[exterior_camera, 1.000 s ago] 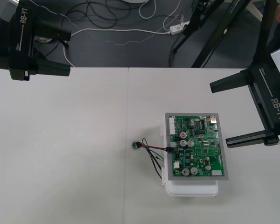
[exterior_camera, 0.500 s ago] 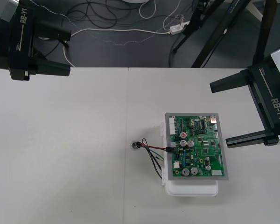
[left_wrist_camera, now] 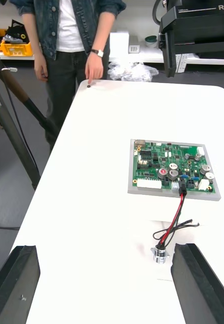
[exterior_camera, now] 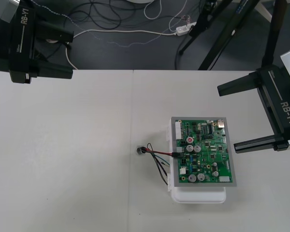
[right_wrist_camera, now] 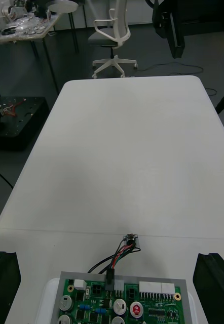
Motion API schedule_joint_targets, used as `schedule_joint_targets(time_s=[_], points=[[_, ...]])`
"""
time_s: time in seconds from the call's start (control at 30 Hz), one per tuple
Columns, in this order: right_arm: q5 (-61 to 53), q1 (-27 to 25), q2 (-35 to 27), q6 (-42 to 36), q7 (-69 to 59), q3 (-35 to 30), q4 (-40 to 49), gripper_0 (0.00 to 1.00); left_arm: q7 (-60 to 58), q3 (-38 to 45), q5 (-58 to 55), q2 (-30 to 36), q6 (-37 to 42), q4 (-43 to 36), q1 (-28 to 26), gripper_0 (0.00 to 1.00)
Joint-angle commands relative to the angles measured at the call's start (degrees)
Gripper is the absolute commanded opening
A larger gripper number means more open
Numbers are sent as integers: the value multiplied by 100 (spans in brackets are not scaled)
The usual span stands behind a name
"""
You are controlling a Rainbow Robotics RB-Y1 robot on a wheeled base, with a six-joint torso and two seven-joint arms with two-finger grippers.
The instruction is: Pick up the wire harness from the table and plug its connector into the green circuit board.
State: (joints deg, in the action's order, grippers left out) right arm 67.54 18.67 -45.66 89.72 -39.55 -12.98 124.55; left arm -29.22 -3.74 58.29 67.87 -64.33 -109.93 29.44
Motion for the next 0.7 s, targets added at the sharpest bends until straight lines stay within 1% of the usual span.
schedule_joint_targets(time_s=[0.03,0.7], points=[[31,-57,-198,28,290,-170,122,100,-356,-48,-28,-55,-115,-99,229,76],[31,-57,-198,28,290,-170,122,100,-356,-48,-28,-55,-115,-99,229,76]])
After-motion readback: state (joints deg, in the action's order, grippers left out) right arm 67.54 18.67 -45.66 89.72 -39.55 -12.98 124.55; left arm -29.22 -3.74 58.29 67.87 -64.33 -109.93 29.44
